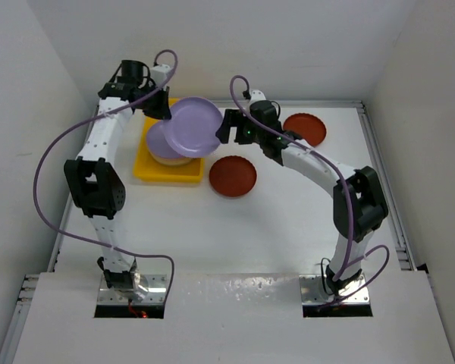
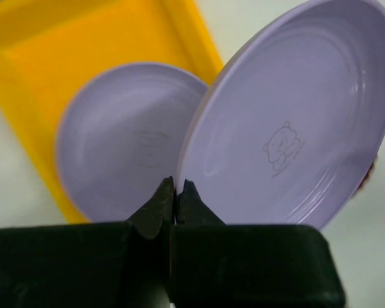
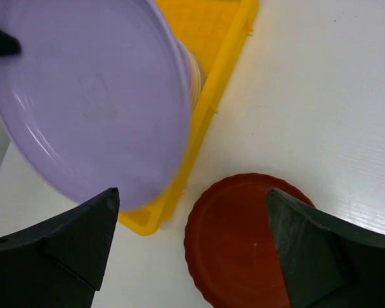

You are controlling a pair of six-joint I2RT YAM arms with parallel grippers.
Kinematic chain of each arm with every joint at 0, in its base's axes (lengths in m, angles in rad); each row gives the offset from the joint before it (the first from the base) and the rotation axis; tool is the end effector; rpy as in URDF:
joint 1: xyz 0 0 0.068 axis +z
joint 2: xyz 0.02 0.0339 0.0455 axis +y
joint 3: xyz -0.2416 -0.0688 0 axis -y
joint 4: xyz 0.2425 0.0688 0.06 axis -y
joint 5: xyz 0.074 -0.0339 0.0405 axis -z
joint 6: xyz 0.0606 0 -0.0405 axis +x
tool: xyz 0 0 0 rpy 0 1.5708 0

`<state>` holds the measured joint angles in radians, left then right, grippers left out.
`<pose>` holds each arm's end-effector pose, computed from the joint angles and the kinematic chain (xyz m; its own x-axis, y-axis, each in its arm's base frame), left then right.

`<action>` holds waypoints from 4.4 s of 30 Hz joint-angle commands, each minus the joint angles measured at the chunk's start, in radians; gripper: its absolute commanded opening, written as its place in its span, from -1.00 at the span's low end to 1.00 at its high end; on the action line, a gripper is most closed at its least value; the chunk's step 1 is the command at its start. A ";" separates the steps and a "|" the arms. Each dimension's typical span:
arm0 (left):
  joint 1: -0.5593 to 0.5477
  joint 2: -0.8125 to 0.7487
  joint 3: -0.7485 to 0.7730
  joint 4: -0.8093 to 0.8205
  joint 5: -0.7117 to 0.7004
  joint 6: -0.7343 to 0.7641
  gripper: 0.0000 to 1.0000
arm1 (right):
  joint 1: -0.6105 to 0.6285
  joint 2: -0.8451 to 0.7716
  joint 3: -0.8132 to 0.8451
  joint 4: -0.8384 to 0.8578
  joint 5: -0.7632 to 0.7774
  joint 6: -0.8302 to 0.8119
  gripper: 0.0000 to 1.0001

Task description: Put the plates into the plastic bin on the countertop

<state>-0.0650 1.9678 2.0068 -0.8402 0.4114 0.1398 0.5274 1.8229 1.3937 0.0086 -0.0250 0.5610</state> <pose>0.4410 -0.0530 0.3127 -0.6627 0.1711 -0.7291 0.4338 0.8813 -0.1874 0.3869 0.2271 0.2462 -0.5769 0.2795 -0.7675 -0.2550 0.8310 0.4943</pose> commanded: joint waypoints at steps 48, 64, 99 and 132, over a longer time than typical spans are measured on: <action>0.149 0.187 -0.032 -0.005 -0.238 -0.057 -0.42 | -0.064 -0.209 -0.162 -0.117 0.178 -0.035 0.90; 0.149 0.215 0.032 -0.005 -0.246 -0.088 -0.25 | -0.069 -0.227 -0.162 -0.128 0.189 -0.052 0.90; -0.363 0.399 0.032 0.059 -0.197 0.129 0.34 | -0.216 -0.585 -0.417 -0.191 0.246 -0.105 0.93; 0.105 0.144 0.086 0.116 -0.192 -0.180 -1.00 | -0.222 -0.475 -0.366 -0.173 0.209 -0.061 0.91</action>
<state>0.0433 2.1098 2.1075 -0.7063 0.2607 -0.0170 0.3099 1.3220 0.9810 -0.1822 0.1974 0.4866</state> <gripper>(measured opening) 0.003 0.952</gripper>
